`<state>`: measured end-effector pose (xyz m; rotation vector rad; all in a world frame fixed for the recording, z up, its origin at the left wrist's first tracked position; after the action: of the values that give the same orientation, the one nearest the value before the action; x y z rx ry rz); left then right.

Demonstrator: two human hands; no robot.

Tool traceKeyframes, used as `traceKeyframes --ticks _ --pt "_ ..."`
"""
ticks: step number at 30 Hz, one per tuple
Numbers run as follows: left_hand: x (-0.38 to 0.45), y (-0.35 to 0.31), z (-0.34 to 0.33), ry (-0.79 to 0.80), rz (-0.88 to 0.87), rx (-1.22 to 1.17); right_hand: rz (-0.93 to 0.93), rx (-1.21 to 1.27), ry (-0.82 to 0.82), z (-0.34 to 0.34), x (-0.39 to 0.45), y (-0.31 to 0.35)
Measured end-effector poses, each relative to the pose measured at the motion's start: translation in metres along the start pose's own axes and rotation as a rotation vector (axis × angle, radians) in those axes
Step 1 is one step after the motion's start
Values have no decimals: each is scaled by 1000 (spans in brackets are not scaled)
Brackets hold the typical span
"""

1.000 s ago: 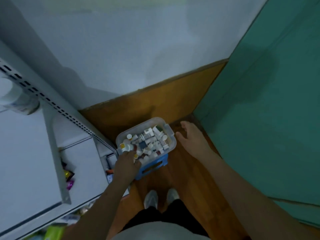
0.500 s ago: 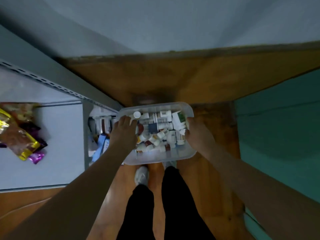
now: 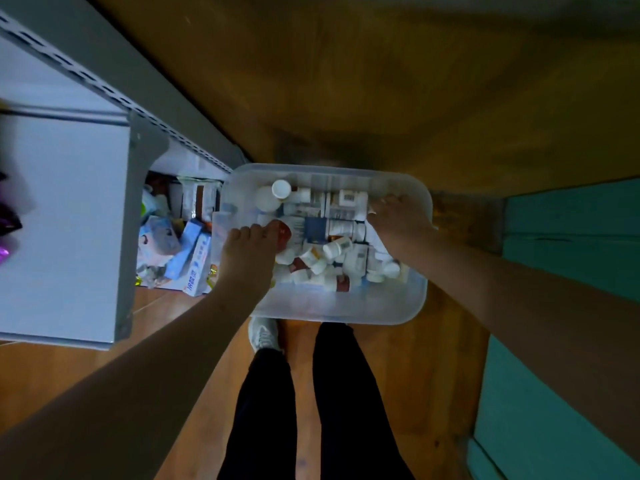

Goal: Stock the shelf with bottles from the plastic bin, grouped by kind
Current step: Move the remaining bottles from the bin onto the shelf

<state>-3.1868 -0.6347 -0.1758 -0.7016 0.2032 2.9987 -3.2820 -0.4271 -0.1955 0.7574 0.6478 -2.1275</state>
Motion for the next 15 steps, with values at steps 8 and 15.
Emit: traceKeyframes --ticks 8,15 --pt "-1 -4 3 -24 106 -239 216 -23 28 -10 1 11" --pt "-32 17 45 -23 252 -728 19 485 -149 23 -37 -6"
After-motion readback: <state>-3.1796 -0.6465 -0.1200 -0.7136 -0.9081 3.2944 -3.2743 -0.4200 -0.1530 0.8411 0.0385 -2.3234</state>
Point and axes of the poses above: each hand's wrist, its own x-axis towards the middle knuckle, its own z-axis out of the back of the hand, y = z × x, the point moved 7 cm from there along x, towards the middle knuckle, and after that the axes turned 5 degrees about -y, right-handed, at the moved point
